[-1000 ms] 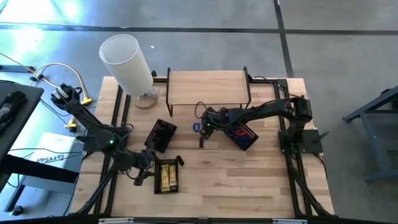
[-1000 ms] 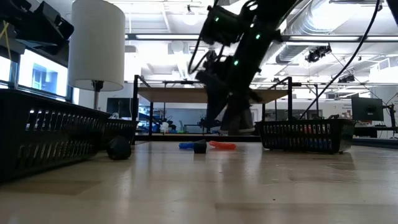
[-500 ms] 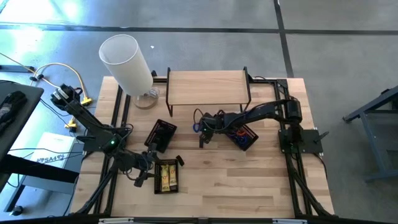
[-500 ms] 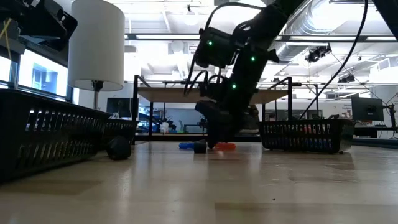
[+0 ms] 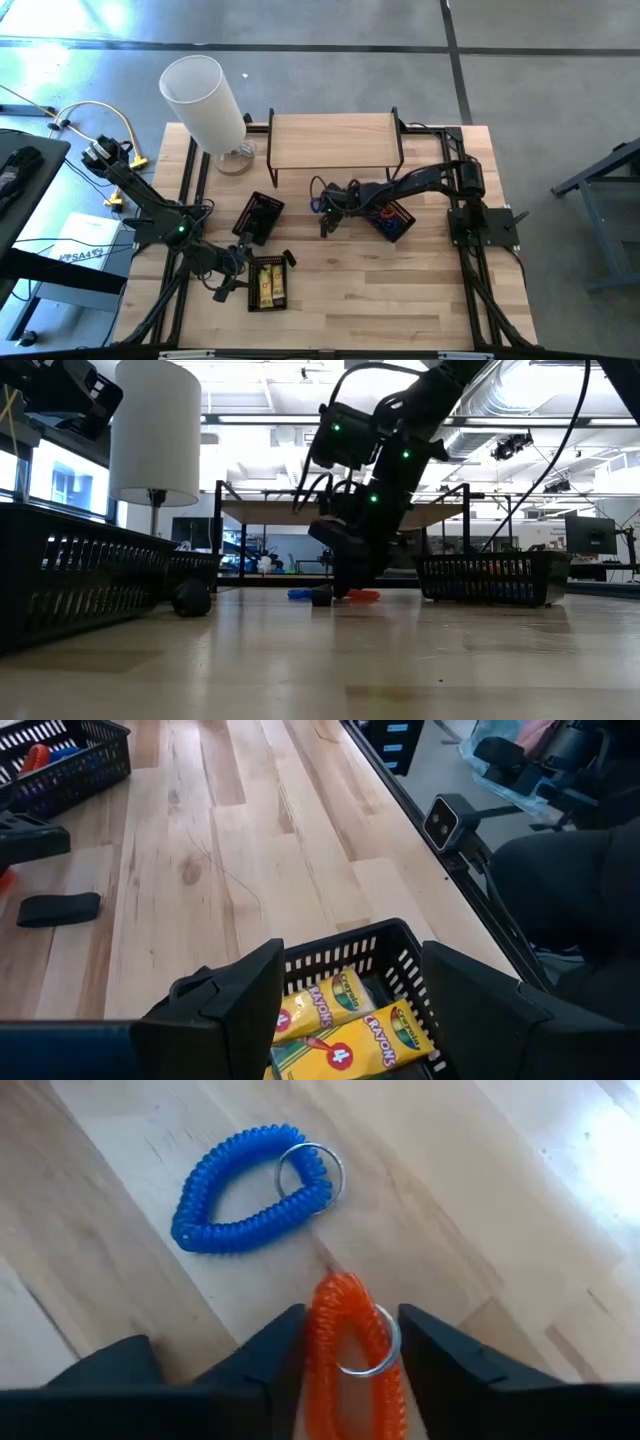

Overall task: Pick & Place Office Desk Supplies
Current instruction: Put the orange spring keychain into the top right black bin

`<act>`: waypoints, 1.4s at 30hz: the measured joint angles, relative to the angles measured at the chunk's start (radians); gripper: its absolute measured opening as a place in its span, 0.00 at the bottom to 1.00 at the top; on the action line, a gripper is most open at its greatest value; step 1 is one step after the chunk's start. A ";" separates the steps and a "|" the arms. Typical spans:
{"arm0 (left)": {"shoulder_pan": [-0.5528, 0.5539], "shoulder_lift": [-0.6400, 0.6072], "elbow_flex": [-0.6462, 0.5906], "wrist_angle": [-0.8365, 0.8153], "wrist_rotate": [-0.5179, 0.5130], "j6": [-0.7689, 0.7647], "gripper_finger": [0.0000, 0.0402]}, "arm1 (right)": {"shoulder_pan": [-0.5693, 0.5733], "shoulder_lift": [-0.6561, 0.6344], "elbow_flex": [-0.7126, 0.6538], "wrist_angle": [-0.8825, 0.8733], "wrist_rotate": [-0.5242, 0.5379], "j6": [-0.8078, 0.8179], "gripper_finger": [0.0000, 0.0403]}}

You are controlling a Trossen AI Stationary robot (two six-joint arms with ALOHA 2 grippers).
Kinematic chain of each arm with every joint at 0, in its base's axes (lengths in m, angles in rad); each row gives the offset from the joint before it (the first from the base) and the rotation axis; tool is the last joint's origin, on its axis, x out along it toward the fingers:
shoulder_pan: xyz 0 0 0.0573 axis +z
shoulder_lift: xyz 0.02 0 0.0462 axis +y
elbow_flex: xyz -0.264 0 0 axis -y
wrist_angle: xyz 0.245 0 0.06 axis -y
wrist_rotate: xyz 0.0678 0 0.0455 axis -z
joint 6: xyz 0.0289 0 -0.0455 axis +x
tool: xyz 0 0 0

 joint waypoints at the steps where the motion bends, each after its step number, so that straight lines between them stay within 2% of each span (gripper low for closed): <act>1: 0.000 0.000 0.000 -0.001 0.000 0.000 0.57 | 0.000 0.000 0.000 0.000 0.000 0.012 0.33; 8: 0.000 0.000 0.000 0.000 0.000 -0.001 0.57 | 0.000 0.002 -0.001 0.000 0.027 0.017 0.05; 18: 0.000 0.000 0.000 0.000 -0.001 -0.003 0.57 | 0.063 -0.002 0.038 -0.031 0.119 -0.040 0.02; 30: 0.000 0.000 0.000 0.021 -0.001 -0.003 0.57 | 0.225 -0.005 0.325 -0.349 0.315 -0.099 0.01; 36: 0.000 0.000 0.000 0.027 -0.025 0.002 0.57 | 0.332 -0.007 0.466 -0.570 0.325 -0.007 0.01; 42: 0.000 0.000 0.000 0.027 -0.032 0.000 0.57 | 0.428 -0.009 0.571 -0.852 0.330 0.207 0.01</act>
